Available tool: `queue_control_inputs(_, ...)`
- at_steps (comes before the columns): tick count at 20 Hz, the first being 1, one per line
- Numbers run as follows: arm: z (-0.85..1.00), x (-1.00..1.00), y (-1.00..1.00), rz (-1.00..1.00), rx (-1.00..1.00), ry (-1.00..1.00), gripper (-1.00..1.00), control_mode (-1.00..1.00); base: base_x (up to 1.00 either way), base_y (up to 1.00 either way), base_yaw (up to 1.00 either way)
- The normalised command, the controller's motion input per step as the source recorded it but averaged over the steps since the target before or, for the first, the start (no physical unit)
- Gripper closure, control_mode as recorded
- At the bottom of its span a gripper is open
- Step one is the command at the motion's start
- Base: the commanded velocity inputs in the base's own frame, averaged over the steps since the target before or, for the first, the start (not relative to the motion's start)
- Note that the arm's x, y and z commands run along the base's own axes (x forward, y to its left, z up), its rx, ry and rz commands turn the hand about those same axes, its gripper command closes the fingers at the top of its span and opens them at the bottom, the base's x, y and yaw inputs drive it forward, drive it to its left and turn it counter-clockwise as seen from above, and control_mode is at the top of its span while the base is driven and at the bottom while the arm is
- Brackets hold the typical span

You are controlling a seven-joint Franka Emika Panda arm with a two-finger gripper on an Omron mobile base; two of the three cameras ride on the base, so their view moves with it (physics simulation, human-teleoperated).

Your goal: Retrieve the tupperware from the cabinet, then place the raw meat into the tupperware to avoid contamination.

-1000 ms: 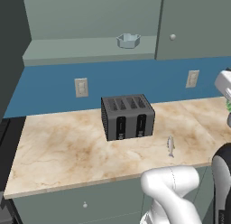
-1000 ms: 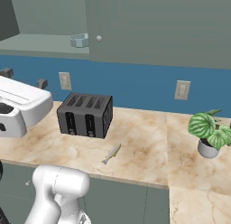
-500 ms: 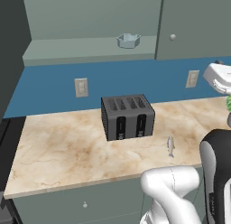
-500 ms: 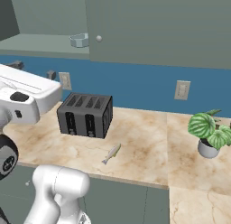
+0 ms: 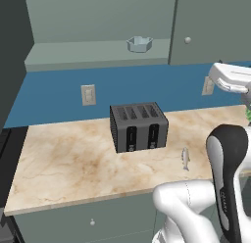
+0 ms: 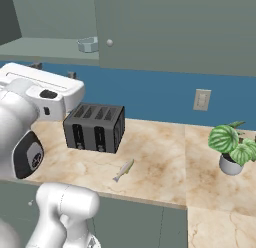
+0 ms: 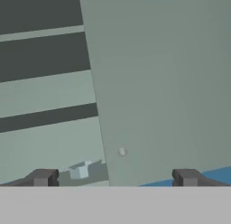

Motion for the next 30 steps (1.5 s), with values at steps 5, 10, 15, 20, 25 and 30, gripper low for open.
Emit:
queue_control_inputs(5,0.00,0.32,-0.29,0.02,0.00,0.00,-1.00,-1.00,0.00,0.00,0.00)
queue_control_inputs(10,0.00,0.39,-0.21,0.00,0.01,0.00,-1.00,-1.00,0.00,0.00,0.00)
queue_control_inputs(15,-0.09,0.53,-0.01,0.02,0.00,0.00,-1.00,-1.00,0.00,0.00,0.00)
queue_control_inputs(20,-0.11,0.55,0.00,0.04,0.00,0.00,-1.00,-1.00,0.00,0.00,0.00)
queue_control_inputs(25,-0.04,0.59,-0.04,0.05,0.00,0.00,-1.00,-1.00,0.00,0.00,0.00)
queue_control_inputs(30,0.00,0.58,-0.04,0.05,0.00,0.00,-1.00,-1.00,0.00,0.00,0.00)
